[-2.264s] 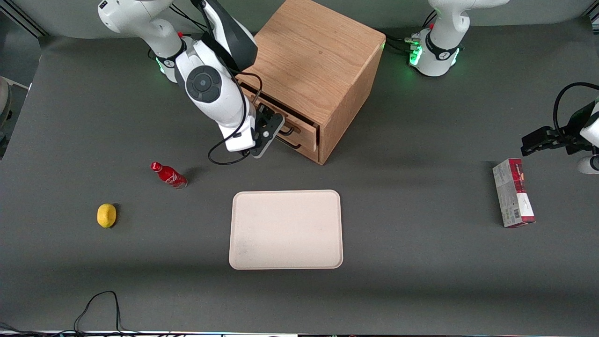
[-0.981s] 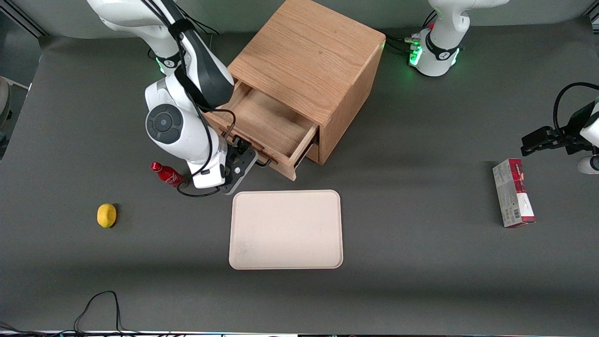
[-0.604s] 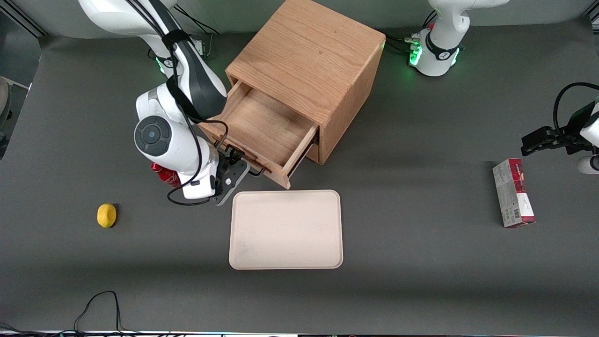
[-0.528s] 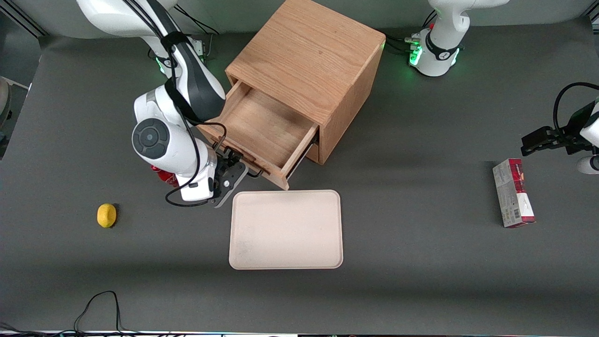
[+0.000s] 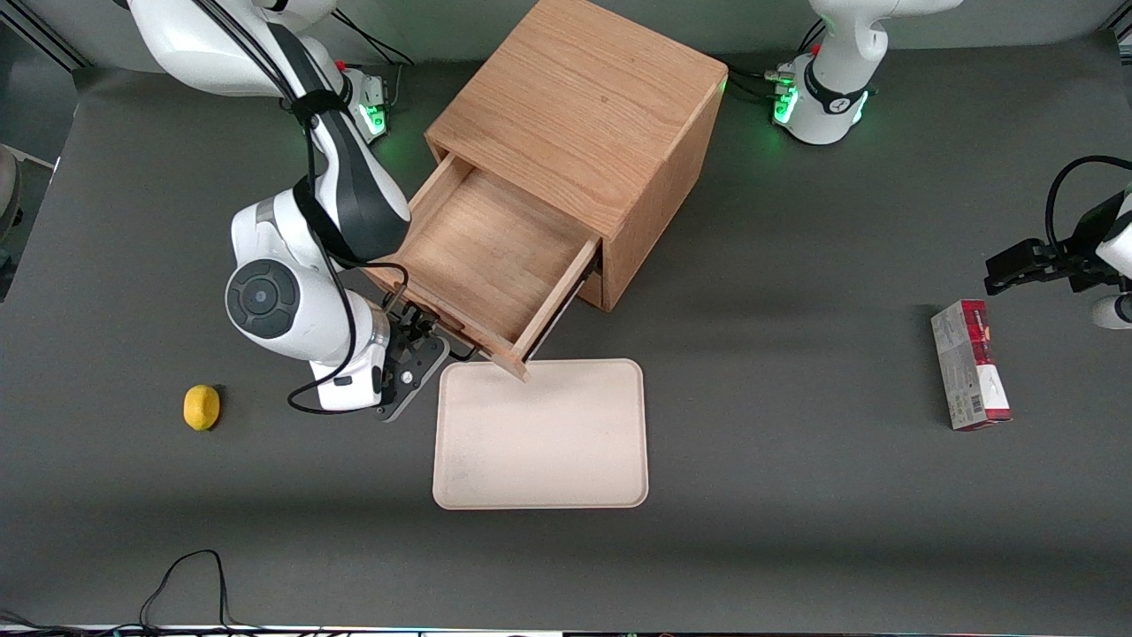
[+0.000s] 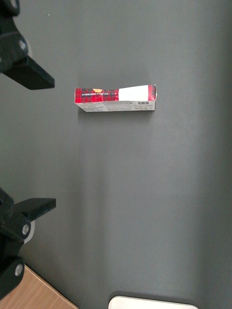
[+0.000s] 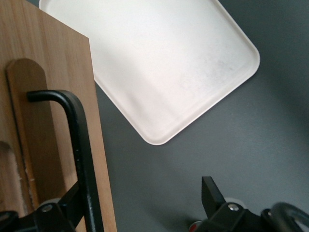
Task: Open upper drawer
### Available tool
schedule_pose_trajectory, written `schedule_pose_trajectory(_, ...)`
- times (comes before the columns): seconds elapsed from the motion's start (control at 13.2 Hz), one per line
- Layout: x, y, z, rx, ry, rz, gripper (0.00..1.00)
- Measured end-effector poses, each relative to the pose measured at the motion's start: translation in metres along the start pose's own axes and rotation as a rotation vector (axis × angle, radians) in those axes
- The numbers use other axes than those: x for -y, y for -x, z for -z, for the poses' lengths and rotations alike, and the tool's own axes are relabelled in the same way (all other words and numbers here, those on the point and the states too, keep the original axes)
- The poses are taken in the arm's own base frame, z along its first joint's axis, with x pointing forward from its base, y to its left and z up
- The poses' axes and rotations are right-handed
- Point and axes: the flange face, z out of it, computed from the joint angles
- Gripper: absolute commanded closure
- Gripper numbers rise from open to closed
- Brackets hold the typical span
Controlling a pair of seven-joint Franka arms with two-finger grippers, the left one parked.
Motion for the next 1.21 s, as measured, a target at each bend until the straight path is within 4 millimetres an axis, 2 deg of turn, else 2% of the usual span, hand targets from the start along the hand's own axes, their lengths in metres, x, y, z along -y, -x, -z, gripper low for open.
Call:
schedule_pose_trajectory(0.3,-0.018,0.004,-0.004,0.004,0.006,-0.014,0.00)
schedule_pose_trajectory(0.75,-0.023,0.002,0.001,0.004,0.009,-0.016,0.00)
schedule_pose_trajectory(0.91,-0.023,-0.002,0.017,-0.009,0.016,-0.012,0.00)
schedule_pose_trajectory(1.21,-0.020,-0.005,0.062,-0.037,0.031,-0.003,0.00)
